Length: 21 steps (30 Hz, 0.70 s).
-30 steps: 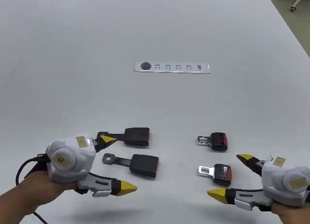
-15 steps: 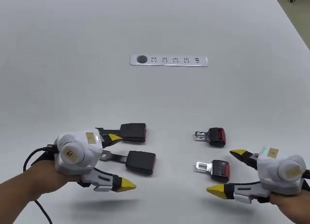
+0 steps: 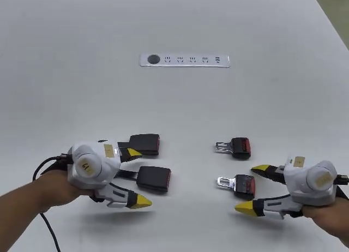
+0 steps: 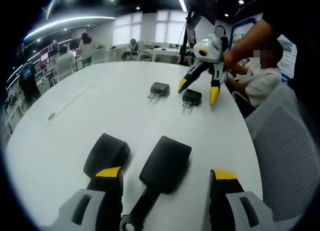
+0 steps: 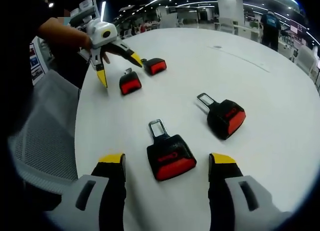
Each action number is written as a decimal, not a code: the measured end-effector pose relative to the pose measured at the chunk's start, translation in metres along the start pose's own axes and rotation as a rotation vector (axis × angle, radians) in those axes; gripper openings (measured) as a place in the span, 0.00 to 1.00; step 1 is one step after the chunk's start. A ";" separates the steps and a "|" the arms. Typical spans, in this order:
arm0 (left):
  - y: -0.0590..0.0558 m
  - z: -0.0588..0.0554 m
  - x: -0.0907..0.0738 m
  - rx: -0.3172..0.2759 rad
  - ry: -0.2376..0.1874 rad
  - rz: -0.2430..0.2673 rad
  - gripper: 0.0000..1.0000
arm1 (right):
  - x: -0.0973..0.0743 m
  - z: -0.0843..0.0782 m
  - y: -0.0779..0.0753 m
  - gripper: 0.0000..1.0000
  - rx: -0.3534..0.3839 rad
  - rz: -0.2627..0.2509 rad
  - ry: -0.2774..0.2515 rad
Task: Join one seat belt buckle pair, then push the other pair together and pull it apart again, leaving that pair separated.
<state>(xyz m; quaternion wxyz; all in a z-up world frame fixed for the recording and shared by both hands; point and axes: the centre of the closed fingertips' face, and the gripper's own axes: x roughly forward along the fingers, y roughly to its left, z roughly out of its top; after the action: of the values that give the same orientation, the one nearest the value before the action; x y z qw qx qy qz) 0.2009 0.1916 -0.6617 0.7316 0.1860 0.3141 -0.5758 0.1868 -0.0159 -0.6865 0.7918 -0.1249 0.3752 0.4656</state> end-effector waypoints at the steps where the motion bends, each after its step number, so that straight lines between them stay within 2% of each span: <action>1: 0.001 -0.002 0.002 0.009 0.005 -0.006 0.70 | -0.001 -0.003 0.001 0.66 0.020 0.000 0.013; 4: 0.001 -0.004 0.006 0.034 0.016 -0.028 0.68 | -0.001 -0.003 -0.001 0.62 0.008 0.013 0.015; 6: 0.000 -0.005 0.007 0.063 0.041 -0.044 0.65 | 0.000 -0.005 -0.003 0.58 -0.029 0.017 0.030; 7: 0.001 -0.011 0.010 0.088 0.066 -0.048 0.65 | 0.000 -0.005 -0.002 0.57 -0.035 0.020 0.028; 8: 0.001 -0.012 0.012 0.096 0.070 -0.047 0.65 | 0.000 -0.005 -0.001 0.56 -0.032 0.024 0.029; 10: 0.001 -0.013 0.015 0.099 0.067 -0.054 0.63 | 0.000 -0.006 -0.001 0.55 -0.041 0.030 0.033; 12: 0.005 -0.018 0.018 0.097 0.074 -0.052 0.59 | 0.000 -0.007 -0.001 0.53 -0.064 0.035 0.041; 15: 0.004 -0.019 0.018 0.114 0.075 -0.059 0.54 | 0.000 -0.007 0.001 0.50 -0.086 0.047 0.042; 18: 0.008 -0.013 0.018 0.085 0.066 -0.059 0.48 | 0.000 -0.005 0.004 0.51 -0.096 0.065 0.038; 19: 0.008 -0.012 0.019 0.074 0.064 -0.058 0.44 | 0.000 -0.008 0.003 0.50 -0.148 0.061 0.062; 21: 0.010 -0.014 0.020 0.130 0.074 -0.049 0.39 | 0.000 -0.007 0.005 0.48 -0.143 0.066 0.060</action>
<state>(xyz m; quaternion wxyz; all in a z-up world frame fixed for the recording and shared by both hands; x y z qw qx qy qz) 0.2097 0.1882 -0.6860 0.6916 0.2465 0.3075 -0.6053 0.1793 -0.0172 -0.6904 0.7534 -0.1825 0.3687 0.5130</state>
